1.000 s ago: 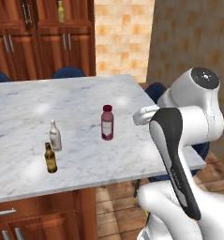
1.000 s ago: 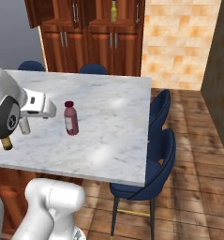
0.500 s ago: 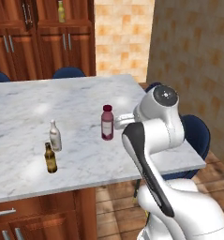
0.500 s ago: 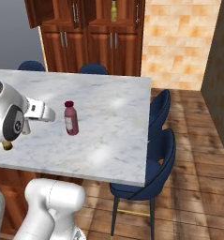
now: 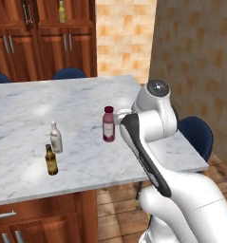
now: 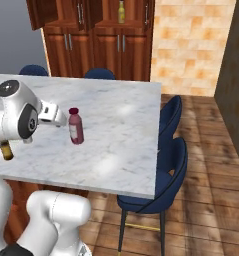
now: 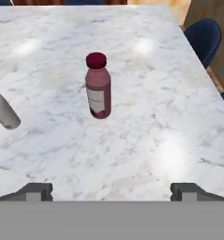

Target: Sort all alcoholic drinks to one cabinet, and non-alcoholic drinks to the other.

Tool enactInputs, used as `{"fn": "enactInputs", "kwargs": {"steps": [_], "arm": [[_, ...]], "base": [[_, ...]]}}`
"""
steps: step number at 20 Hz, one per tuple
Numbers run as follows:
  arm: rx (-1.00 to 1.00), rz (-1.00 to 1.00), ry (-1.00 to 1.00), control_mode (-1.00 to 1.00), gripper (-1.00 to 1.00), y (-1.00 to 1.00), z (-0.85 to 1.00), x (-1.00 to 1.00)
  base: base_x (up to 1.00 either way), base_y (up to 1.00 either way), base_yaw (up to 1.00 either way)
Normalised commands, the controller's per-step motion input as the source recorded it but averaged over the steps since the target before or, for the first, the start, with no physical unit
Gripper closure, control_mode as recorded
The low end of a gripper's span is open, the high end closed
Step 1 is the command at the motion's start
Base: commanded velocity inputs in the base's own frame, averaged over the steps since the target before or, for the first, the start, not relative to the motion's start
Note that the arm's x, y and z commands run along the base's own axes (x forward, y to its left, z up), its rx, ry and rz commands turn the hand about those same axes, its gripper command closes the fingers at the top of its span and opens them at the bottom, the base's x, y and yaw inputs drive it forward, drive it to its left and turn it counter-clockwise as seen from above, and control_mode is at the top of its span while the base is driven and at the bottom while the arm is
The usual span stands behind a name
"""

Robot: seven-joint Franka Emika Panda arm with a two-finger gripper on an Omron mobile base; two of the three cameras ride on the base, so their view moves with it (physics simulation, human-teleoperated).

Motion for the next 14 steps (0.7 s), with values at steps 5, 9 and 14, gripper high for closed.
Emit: {"fn": "enactInputs", "kwargs": {"steps": [5, 9, 14], "arm": [[0.0, 0.0, 0.03, -1.0, -1.0, 0.01, -0.16, 0.45], [0.0, 0.01, 0.0, -1.0, -1.0, 0.09, -0.31, 0.44], [0.0, 0.0, 0.0, -1.0, -1.0, 0.07, -0.28, 0.39]], "base": [[0.0, 0.0, 0.0], [0.0, 0.0, 0.0], [0.0, 0.0, 0.0]]}}
